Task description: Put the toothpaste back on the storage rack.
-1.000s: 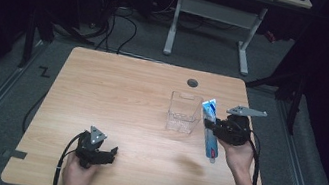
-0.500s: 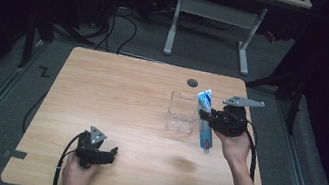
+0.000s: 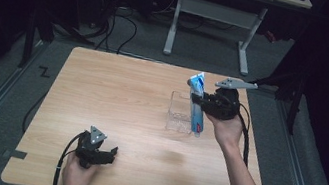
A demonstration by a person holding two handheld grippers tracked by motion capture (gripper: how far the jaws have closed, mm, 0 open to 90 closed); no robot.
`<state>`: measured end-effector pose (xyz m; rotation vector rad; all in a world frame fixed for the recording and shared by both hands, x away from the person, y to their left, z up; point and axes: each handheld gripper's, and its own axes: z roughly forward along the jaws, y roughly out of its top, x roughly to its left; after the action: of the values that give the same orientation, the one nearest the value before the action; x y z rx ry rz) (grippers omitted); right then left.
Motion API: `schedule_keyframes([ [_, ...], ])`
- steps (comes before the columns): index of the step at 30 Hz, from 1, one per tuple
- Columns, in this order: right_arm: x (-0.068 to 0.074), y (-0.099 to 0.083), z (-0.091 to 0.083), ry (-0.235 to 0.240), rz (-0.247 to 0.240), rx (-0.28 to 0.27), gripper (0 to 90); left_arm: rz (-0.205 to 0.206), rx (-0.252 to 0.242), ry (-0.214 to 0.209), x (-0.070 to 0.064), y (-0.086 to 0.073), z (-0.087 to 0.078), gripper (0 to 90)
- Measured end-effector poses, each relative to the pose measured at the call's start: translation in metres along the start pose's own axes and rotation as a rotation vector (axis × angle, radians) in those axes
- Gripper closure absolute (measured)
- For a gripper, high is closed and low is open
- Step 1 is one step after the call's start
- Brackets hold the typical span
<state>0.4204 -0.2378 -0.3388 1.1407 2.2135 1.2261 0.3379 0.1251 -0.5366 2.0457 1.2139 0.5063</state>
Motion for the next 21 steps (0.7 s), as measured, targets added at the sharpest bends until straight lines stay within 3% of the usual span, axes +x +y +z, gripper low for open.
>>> schedule_keyframes([
  [9,0.002,0.020,0.017,-0.019,-0.025,-0.007,72.0,0.002,0.001,0.000,0.000,0.000,0.000,16.6],
  [21,-0.009,0.029,0.037,-0.048,0.011,-0.014,71.9,0.002,0.002,0.000,0.000,0.000,0.000,16.5],
])
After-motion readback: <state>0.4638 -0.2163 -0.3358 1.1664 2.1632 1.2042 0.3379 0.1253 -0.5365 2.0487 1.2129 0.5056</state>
